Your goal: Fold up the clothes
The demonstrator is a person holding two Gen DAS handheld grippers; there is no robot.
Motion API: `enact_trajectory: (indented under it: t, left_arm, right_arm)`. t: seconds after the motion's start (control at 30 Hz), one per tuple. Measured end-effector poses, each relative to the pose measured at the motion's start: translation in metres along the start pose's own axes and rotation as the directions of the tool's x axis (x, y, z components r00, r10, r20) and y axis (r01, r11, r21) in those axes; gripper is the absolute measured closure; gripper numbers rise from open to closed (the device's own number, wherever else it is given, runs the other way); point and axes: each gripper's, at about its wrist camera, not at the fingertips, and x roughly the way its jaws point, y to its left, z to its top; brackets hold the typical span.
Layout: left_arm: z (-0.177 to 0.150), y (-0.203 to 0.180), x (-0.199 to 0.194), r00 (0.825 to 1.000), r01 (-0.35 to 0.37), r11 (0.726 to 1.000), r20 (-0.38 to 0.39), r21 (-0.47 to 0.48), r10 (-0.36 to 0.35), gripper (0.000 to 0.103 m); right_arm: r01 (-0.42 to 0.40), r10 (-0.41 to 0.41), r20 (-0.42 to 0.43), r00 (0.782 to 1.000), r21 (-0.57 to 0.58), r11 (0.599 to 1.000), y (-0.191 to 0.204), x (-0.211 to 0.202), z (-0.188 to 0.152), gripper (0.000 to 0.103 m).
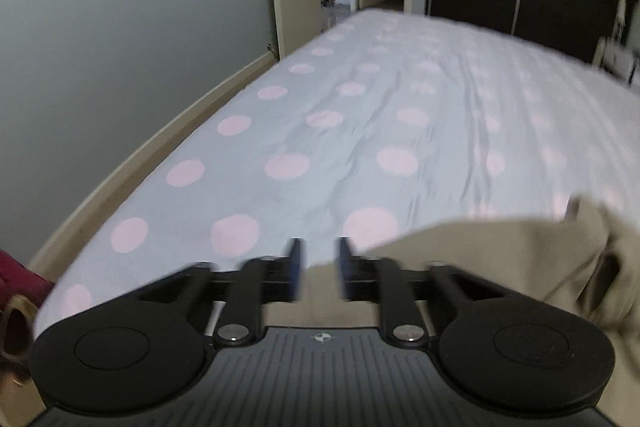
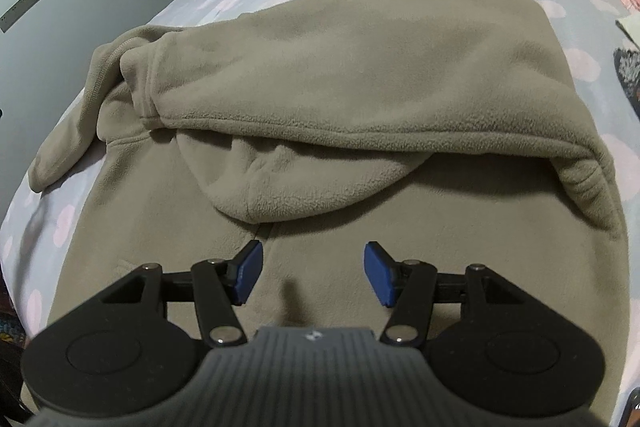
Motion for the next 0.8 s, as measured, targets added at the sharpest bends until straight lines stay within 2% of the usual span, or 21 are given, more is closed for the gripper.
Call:
enact_trajectory:
  t: [0.03, 0.1, 0.23, 0.33, 0.5, 0.53, 0.63, 0.67, 0.7, 0.73, 0.77, 0.8]
  left_arm:
    - [-0.007, -0.007, 0.004, 1.0, -0.02, 0.998, -0.007, 0.056, 0.021, 0.056]
    - [-0.023, -0.025, 0.014, 0.998, -0.062, 0.98, -0.021, 0.188, 0.067, 0.054]
    - [-0.059, -0.063, 0.04, 0.985, -0.12, 0.893, -0.057, 0.434, 0.16, 0.052]
    - [-0.082, -0.086, 0.061, 0.974, -0.126, 0.828, -0.089, 0.547, 0.207, 0.052]
    - [-0.105, -0.114, 0.089, 0.956, -0.179, 0.715, -0.053, 0.676, 0.289, 0.048]
    - [-0.108, -0.117, 0.095, 0.95, -0.192, 0.704, -0.051, 0.684, 0.309, 0.048]
    - [-0.114, -0.126, 0.111, 0.933, -0.231, 0.68, -0.041, 0.695, 0.358, 0.048]
    - [-0.112, -0.127, 0.111, 0.931, -0.242, 0.683, -0.032, 0.689, 0.363, 0.049]
    - [-0.11, -0.126, 0.11, 0.931, -0.252, 0.689, -0.025, 0.679, 0.365, 0.057]
    - [-0.107, -0.126, 0.109, 0.93, -0.262, 0.696, -0.017, 0.669, 0.366, 0.071]
    - [-0.105, -0.126, 0.109, 0.93, -0.271, 0.702, -0.009, 0.658, 0.368, 0.076]
    - [-0.098, -0.121, 0.103, 0.939, -0.259, 0.743, -0.018, 0.617, 0.343, 0.084]
  right_arm:
    - [0.003, -0.003, -0.002, 1.0, 0.002, 1.0, -0.001, 0.001, 0.0, 0.043]
    - [0.006, -0.006, -0.008, 1.0, 0.01, 1.0, -0.002, 0.003, 0.0, 0.043]
    - [0.012, -0.012, -0.018, 1.0, 0.025, 1.0, -0.005, 0.006, 0.001, 0.043]
    - [0.008, -0.008, -0.015, 1.0, 0.023, 1.0, -0.004, 0.006, 0.002, 0.043]
    - [0.009, -0.008, -0.03, 1.0, 0.016, 1.0, -0.005, 0.01, 0.002, 0.043]
    - [0.008, -0.008, -0.035, 0.999, 0.019, 1.0, -0.006, 0.012, 0.002, 0.043]
    - [0.009, -0.008, -0.046, 0.999, 0.021, 1.0, -0.008, 0.015, 0.001, 0.043]
    - [0.011, -0.011, -0.048, 0.999, 0.015, 1.0, -0.008, 0.016, 0.001, 0.043]
    - [0.014, -0.014, -0.048, 0.999, 0.007, 1.0, -0.007, 0.016, 0.001, 0.043]
    - [0.018, -0.018, -0.049, 0.999, -0.002, 1.0, -0.006, 0.017, 0.001, 0.043]
    - [0.021, -0.021, -0.05, 0.999, -0.012, 1.0, -0.005, 0.017, 0.001, 0.043]
    - [0.023, -0.024, -0.051, 0.998, -0.02, 1.0, -0.004, 0.018, 0.001, 0.043]
